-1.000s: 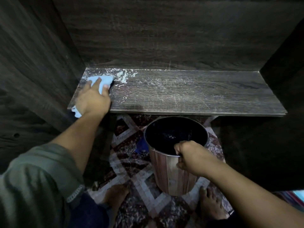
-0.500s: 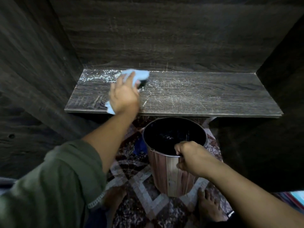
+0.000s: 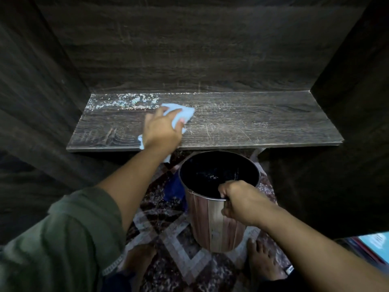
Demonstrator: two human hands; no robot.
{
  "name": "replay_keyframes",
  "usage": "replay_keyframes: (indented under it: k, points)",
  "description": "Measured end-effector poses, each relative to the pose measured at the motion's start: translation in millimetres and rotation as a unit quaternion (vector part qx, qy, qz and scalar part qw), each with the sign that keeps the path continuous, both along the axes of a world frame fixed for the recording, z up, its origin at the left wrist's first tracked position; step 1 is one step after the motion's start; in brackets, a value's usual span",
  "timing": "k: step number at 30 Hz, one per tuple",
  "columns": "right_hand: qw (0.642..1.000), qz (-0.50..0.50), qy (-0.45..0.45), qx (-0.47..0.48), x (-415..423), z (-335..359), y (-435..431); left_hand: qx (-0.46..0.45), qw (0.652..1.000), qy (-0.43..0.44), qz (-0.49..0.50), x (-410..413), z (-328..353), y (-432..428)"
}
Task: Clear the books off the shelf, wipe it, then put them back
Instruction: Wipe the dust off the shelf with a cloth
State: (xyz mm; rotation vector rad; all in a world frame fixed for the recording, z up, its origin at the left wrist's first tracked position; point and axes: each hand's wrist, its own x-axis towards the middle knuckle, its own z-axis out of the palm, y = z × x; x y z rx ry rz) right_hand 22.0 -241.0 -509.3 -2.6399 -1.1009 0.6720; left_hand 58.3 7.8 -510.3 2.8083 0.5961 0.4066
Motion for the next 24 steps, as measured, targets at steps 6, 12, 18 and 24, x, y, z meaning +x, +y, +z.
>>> replay_keyframes:
  k: [6, 12, 18, 24]
  points:
    - [1.000, 0.000, -0.006, 0.001, 2.2, 2.0, -0.2, -0.025, 0.989, -0.091, -0.116, 19.3, 12.0, -7.1]
    - [1.000, -0.002, -0.011, 0.004, 4.7, 4.3, -6.1, 0.017, 0.991, 0.046, -0.124, 32.9, 9.9, 39.1]
    - [1.000, -0.009, -0.016, 0.003, 4.3, 0.7, -7.9, -0.009, 0.986, 0.016, -0.167, 37.2, 4.6, 24.2]
    - [1.000, -0.003, -0.024, 0.005, 3.2, -6.8, -9.9, -0.032, 0.964, -0.008, -0.263, 18.2, -2.8, -4.1]
